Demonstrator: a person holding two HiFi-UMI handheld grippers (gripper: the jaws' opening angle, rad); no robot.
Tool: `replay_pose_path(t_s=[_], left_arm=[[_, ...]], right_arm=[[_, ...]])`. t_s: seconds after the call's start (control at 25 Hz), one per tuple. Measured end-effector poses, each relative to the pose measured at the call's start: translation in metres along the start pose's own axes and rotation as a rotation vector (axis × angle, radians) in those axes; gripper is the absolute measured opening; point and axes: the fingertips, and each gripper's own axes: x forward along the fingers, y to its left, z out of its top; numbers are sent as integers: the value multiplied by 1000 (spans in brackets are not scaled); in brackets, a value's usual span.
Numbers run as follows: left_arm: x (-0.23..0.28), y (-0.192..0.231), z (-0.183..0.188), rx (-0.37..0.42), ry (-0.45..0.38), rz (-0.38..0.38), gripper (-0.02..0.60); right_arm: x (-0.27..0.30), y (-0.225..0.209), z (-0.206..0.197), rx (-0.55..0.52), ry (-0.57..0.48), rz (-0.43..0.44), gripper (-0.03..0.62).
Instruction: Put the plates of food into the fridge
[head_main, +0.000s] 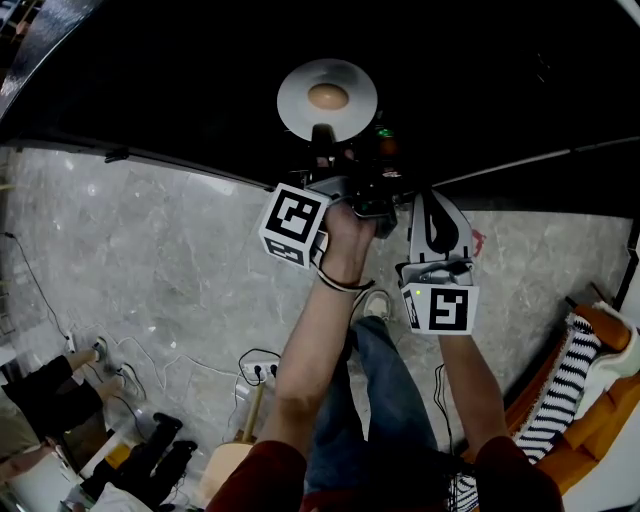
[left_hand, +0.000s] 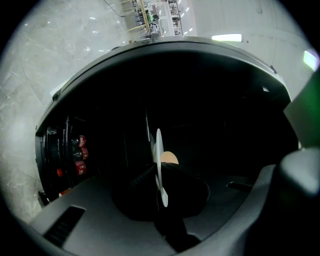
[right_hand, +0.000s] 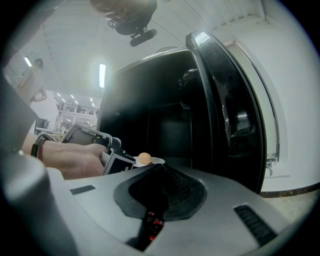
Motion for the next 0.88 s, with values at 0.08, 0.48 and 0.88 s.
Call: replay_pose_path(t_s=[0.08,0.48,0.88], left_arm=[[0,-1,0,13,7,-9,18],[-5,2,-2,37,25,-35,91],[-22,8,0,94,42,-49,138]], right_arm=[[0,1,-2,-2,8,4,11],[-2,2,-3,-3,8,8,11],[-2,6,-1,-1,0,7,11]])
